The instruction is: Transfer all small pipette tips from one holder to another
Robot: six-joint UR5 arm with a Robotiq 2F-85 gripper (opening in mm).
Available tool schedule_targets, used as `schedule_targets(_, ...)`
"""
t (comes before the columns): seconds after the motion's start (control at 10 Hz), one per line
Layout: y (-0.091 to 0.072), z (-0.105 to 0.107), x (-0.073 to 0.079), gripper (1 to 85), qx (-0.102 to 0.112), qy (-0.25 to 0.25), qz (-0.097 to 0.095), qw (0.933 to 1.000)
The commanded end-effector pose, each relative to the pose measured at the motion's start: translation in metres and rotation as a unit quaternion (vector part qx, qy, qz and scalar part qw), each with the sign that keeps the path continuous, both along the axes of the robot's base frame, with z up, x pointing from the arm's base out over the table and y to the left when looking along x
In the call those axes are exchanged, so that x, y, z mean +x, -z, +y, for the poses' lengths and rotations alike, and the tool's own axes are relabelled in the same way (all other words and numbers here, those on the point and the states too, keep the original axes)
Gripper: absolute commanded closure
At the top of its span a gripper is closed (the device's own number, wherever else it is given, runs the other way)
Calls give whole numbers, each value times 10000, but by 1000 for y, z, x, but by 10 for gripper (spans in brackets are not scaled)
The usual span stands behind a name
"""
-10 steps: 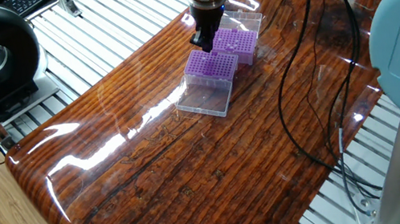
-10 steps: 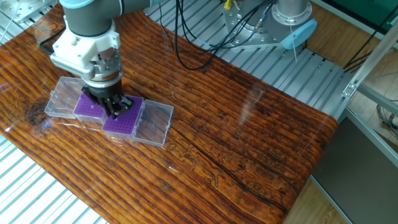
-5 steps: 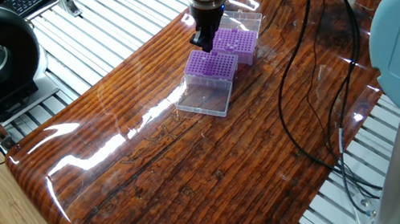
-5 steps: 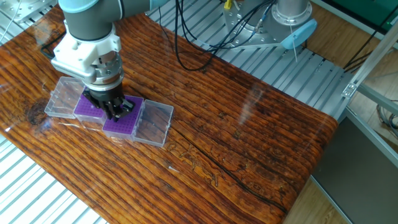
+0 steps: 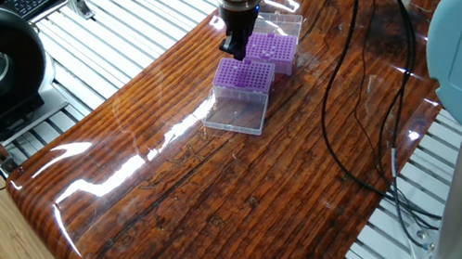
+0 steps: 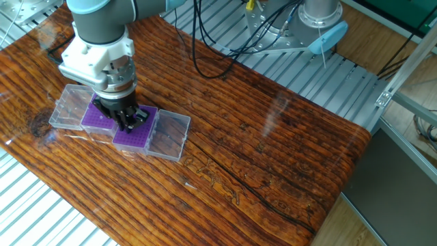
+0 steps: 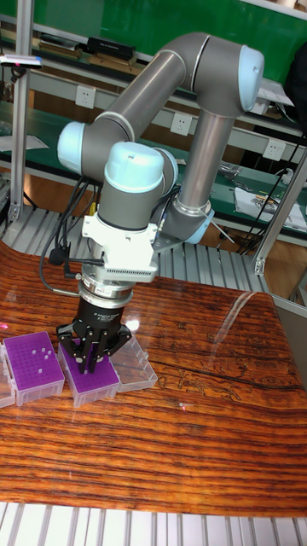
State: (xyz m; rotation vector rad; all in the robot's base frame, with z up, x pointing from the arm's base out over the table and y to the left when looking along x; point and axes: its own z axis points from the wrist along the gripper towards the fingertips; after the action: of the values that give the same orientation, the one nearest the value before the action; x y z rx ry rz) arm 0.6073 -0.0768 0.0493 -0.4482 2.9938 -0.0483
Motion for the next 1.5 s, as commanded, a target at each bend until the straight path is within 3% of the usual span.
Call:
schedule_targets(0.0, 2, 1, -2, 647, 56, 23, -28, 10000)
schedule_targets(1.4, 5, 3, 8, 680, 221, -243, -66, 9994)
